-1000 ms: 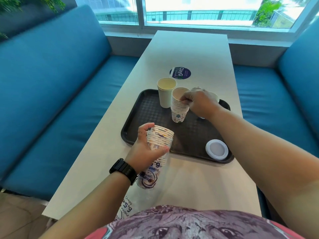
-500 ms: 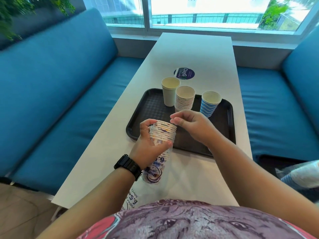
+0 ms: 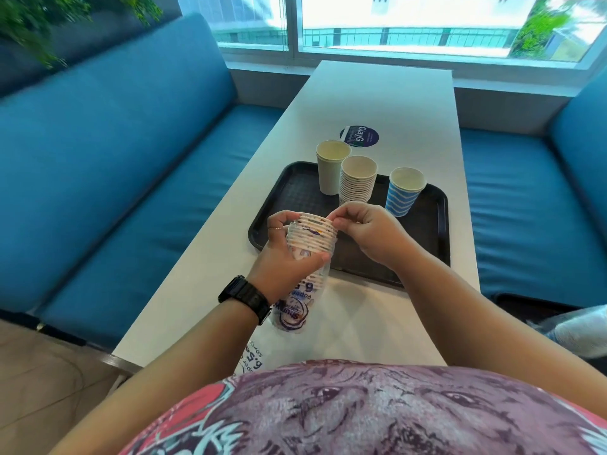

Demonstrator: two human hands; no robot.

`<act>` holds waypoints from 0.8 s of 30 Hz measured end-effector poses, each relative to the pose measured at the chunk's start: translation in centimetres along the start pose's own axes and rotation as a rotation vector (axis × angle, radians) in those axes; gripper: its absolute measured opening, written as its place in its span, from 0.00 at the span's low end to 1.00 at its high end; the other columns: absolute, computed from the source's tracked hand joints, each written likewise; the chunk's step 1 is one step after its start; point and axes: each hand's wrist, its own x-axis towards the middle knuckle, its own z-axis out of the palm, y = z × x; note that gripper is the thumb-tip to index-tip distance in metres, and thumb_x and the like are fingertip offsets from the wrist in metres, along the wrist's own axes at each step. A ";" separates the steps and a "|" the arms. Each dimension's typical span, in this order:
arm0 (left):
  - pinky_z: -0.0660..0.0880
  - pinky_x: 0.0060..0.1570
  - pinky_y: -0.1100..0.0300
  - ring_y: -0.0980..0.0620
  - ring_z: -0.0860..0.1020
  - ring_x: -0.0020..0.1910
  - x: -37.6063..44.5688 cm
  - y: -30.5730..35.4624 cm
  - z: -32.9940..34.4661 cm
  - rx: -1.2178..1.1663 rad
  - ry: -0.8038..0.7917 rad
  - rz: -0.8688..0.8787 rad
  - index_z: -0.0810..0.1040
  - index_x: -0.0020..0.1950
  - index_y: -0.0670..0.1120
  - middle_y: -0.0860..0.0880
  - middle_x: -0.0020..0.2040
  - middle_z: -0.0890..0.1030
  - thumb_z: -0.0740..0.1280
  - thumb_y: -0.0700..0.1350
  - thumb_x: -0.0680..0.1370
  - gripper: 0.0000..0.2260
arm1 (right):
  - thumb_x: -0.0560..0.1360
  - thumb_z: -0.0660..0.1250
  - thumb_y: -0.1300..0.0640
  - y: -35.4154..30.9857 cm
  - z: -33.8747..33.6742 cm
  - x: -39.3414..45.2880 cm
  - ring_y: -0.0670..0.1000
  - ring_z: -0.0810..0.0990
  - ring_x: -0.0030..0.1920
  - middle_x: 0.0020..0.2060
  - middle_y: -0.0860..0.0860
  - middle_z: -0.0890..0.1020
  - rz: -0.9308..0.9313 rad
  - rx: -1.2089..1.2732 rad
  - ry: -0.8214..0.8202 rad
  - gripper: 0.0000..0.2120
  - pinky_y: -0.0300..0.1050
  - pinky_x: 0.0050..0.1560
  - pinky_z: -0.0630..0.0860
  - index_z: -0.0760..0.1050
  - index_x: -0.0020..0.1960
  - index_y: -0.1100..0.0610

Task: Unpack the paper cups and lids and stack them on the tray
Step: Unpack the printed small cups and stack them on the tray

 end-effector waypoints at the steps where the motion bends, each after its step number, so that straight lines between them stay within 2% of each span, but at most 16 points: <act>1: 0.74 0.50 0.69 0.64 0.75 0.48 -0.1 0.1 0.0 0.002 -0.004 -0.001 0.57 0.62 0.54 0.64 0.52 0.65 0.74 0.38 0.73 0.30 | 0.79 0.65 0.60 0.0 0.0 0.0 0.46 0.80 0.48 0.45 0.47 0.84 0.003 -0.012 0.000 0.08 0.35 0.51 0.74 0.81 0.48 0.49; 6: 0.74 0.50 0.69 0.65 0.74 0.49 -0.2 0.3 0.1 0.031 -0.012 0.013 0.57 0.62 0.54 0.63 0.52 0.65 0.74 0.39 0.73 0.30 | 0.79 0.65 0.59 0.1 0.1 0.0 0.47 0.81 0.50 0.46 0.47 0.84 -0.014 0.013 0.070 0.08 0.46 0.57 0.77 0.79 0.45 0.48; 11: 0.76 0.50 0.68 0.64 0.76 0.49 -0.1 0.3 0.6 0.032 0.001 0.046 0.57 0.62 0.53 0.62 0.53 0.68 0.75 0.39 0.72 0.31 | 0.78 0.67 0.56 0.2 0.2 -0.3 0.49 0.82 0.51 0.48 0.49 0.84 -0.036 0.063 0.000 0.05 0.51 0.57 0.78 0.80 0.45 0.48; 13: 0.77 0.51 0.64 0.62 0.76 0.50 -0.1 0.2 0.6 0.037 -0.011 0.036 0.57 0.62 0.54 0.61 0.53 0.69 0.75 0.40 0.73 0.31 | 0.77 0.68 0.58 0.3 0.3 -0.4 0.50 0.81 0.51 0.48 0.49 0.84 -0.052 0.069 0.016 0.08 0.50 0.57 0.78 0.79 0.43 0.46; 16: 0.78 0.53 0.59 0.61 0.76 0.52 0.1 -0.2 0.6 0.047 -0.037 0.008 0.56 0.62 0.57 0.59 0.55 0.70 0.75 0.42 0.73 0.31 | 0.77 0.68 0.61 0.3 0.2 -0.3 0.49 0.80 0.51 0.50 0.51 0.83 -0.064 0.046 0.034 0.07 0.44 0.55 0.77 0.80 0.43 0.50; 21: 0.78 0.52 0.62 0.60 0.77 0.53 0.1 -0.7 0.8 0.057 -0.081 -0.005 0.55 0.62 0.58 0.57 0.56 0.70 0.75 0.42 0.73 0.32 | 0.79 0.65 0.58 0.1 -0.3 -0.2 0.44 0.80 0.43 0.42 0.45 0.82 -0.025 0.049 0.167 0.09 0.36 0.42 0.78 0.76 0.42 0.47; 24: 0.78 0.53 0.61 0.60 0.76 0.53 0.1 -1.0 0.9 0.059 -0.082 -0.021 0.55 0.62 0.59 0.53 0.59 0.70 0.75 0.43 0.73 0.32 | 0.79 0.65 0.57 0.2 -0.7 0.1 0.42 0.79 0.44 0.41 0.43 0.81 -0.011 0.017 0.128 0.07 0.35 0.45 0.76 0.76 0.44 0.47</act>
